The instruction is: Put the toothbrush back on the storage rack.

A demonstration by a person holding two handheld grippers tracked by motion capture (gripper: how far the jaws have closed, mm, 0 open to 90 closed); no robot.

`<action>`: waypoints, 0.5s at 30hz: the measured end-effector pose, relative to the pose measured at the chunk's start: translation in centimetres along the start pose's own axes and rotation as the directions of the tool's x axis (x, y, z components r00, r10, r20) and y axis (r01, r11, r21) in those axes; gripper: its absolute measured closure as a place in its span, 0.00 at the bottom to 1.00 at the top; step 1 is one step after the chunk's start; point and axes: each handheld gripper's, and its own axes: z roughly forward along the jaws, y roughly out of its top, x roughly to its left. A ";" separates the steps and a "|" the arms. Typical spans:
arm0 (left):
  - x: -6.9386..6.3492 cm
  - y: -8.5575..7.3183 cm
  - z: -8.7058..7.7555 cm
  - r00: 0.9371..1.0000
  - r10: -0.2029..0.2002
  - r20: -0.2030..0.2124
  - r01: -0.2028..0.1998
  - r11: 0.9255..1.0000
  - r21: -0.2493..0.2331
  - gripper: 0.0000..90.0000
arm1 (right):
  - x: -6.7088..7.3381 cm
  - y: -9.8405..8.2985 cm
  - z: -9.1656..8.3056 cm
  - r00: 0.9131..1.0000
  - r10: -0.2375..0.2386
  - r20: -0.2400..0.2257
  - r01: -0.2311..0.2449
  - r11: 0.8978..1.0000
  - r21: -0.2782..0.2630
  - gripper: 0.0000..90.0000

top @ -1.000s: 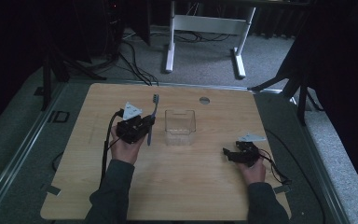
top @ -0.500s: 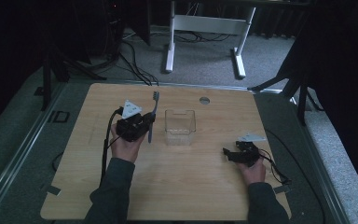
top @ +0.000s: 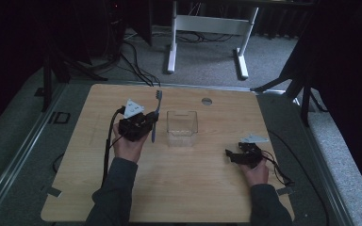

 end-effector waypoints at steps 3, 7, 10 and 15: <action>0.1 0.0 0.0 1.000 -0.001 0.000 0.001 1.000 0.000 0.90 | 0.0 0.0 0.0 1.000 0.000 0.000 0.000 1.000 0.000 0.31; 0.2 0.1 0.0 1.000 -0.008 0.004 0.008 1.000 -0.006 0.90 | 0.0 0.0 0.0 1.000 0.001 0.000 -0.001 1.000 0.000 0.31; 0.2 0.2 0.0 1.000 -0.013 0.005 0.013 1.000 -0.011 0.90 | 0.0 0.0 0.0 1.000 0.001 0.000 -0.001 1.000 0.000 0.31; 0.1 0.5 0.1 1.000 -0.019 0.007 0.019 1.000 -0.020 0.90 | 0.0 0.0 0.0 1.000 0.003 0.000 -0.003 1.000 -0.001 0.31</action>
